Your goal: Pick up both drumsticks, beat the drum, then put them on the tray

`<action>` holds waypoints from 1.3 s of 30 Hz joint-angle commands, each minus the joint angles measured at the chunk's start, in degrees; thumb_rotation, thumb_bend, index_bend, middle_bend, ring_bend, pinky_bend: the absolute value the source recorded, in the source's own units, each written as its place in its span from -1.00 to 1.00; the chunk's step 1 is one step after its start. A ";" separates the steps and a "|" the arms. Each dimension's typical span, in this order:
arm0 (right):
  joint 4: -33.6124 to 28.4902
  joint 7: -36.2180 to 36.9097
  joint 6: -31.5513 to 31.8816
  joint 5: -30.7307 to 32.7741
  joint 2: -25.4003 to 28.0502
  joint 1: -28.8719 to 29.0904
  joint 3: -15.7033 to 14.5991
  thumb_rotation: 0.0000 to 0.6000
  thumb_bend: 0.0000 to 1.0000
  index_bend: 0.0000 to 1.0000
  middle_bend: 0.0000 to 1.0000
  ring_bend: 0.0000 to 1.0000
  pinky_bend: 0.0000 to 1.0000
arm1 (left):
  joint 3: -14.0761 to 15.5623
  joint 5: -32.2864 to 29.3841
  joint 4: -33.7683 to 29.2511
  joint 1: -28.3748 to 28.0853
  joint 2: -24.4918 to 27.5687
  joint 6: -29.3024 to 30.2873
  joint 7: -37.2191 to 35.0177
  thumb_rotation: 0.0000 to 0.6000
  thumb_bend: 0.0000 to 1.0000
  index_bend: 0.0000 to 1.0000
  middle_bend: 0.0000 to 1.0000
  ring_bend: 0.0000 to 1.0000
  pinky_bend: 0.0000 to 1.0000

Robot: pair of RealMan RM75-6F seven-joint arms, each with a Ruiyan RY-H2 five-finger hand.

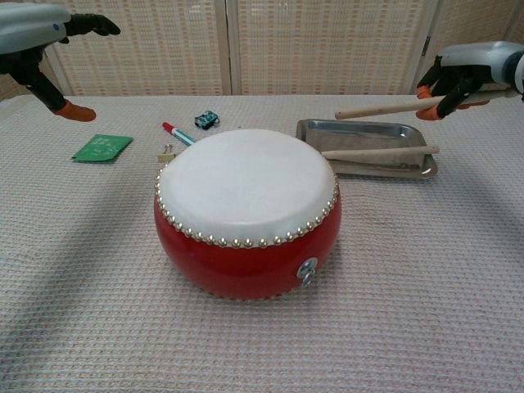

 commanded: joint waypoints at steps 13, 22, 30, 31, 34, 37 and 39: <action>25.38 10.76 -9.20 -15.16 -13.66 3.16 -2.99 1.00 -0.20 0.95 0.66 0.54 0.83 | -0.20 -0.10 0.99 1.24 0.43 -0.95 -1.27 1.00 -0.54 -1.00 -1.00 -1.00 -0.80; 31.22 15.75 -8.99 -20.66 -17.46 4.10 -3.92 1.00 -0.37 0.48 0.47 0.19 0.60 | -0.43 -0.04 1.24 1.75 0.71 -1.41 -1.89 1.00 -0.54 -1.00 -1.00 -1.00 -0.80; 35.99 17.64 -8.99 -22.18 -20.68 5.42 -3.65 1.00 -0.65 -0.42 -0.26 -0.54 -0.13 | -0.56 0.19 0.99 2.11 1.04 -1.54 -2.00 1.00 -0.54 -1.00 -1.00 -1.00 -0.80; 36.07 17.69 -8.77 -22.24 -20.79 5.54 -3.51 1.00 -0.70 -0.56 -0.35 -0.64 -0.24 | -0.57 0.21 1.01 2.14 1.09 -1.56 -2.01 1.00 -0.54 -1.00 -1.00 -1.00 -0.80; 35.19 17.69 -7.89 -22.55 -20.26 5.75 -3.17 1.00 -0.80 -0.82 -0.56 -0.85 -0.48 | -0.63 0.28 1.00 2.35 1.29 -1.61 -2.27 1.00 -0.54 -1.00 -1.00 -1.00 -0.80; 32.43 17.44 -5.84 -22.66 -18.36 5.47 -2.51 1.00 -0.85 -0.92 -0.66 -0.95 -0.63 | -0.70 0.45 1.09 2.64 1.55 -1.64 -2.78 1.00 -0.54 -1.00 -1.00 -1.00 -0.80; 28.45 17.72 -3.93 -22.43 -15.73 4.85 -1.64 1.00 -0.85 -0.92 -0.66 -0.96 -0.65 | -0.81 0.73 1.24 2.93 1.75 -1.61 -3.46 1.00 -0.54 -1.00 -1.00 -1.00 -0.80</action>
